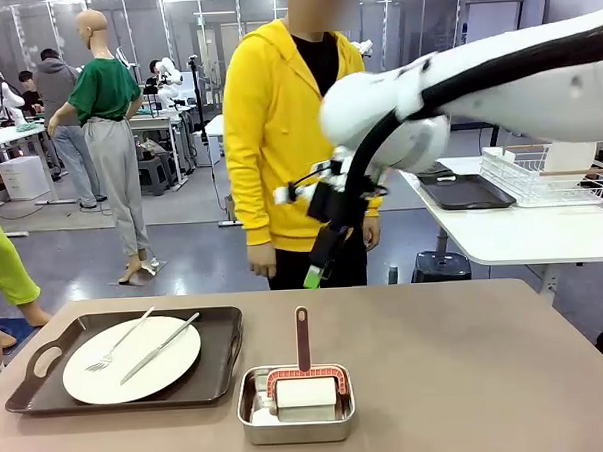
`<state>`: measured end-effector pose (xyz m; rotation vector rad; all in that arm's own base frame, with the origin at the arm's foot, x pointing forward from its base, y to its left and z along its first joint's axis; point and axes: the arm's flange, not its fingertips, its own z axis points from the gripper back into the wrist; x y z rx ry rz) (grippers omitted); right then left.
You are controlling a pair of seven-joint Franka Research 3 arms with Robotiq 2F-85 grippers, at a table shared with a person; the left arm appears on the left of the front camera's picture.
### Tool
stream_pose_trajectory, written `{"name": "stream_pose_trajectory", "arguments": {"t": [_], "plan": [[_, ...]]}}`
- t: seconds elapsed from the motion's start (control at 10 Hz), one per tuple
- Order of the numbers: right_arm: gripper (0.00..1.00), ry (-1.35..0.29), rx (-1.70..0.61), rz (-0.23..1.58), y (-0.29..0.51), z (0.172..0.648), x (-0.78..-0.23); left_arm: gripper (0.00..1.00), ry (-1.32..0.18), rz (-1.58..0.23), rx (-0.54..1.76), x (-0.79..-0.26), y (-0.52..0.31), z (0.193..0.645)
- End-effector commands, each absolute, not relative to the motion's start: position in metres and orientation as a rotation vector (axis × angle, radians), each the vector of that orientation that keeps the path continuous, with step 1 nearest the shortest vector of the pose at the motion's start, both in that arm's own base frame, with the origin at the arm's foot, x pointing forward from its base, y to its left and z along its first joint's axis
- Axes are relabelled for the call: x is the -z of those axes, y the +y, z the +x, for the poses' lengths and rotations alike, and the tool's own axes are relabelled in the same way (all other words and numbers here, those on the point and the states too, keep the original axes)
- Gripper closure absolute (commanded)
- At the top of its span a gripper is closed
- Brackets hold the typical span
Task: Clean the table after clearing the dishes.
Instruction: When the right (or left) Handle tray is removed, use the right hand (or left hand) to clean the right (or left) side of the table with the Lint Roller.
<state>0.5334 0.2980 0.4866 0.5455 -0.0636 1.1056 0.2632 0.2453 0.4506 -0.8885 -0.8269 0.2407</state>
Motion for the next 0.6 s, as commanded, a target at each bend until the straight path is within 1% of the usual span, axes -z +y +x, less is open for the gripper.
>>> {"name": "stream_pose_trajectory", "arguments": {"t": [0.0,0.2,0.3,0.4,0.5], "plan": [[0.0,-0.168,-0.8,0.761,0.223,0.5,-0.466,0.0,-0.83,-0.883,-0.229,-0.45,0.248,0.262],[0.0,-0.258,-0.551,0.971,0.134,0.482,-0.459,0.0,-0.83,-0.883,-0.229,-0.45,0.248,0.262],[0.0,-0.314,-0.468,1.081,0.088,0.468,-0.456,0.0,-0.83,-0.883,-0.229,-0.45,0.248,0.262],[0.0,-0.354,-0.402,1.135,0.047,0.455,-0.453,0.0,-0.83,-0.883,-0.229,-0.45,0.248,0.262],[0.0,-0.396,-0.282,1.133,-0.005,0.439,-0.45,0.0,-0.83,-0.883,-0.229,-0.45,0.248,0.262]]}}
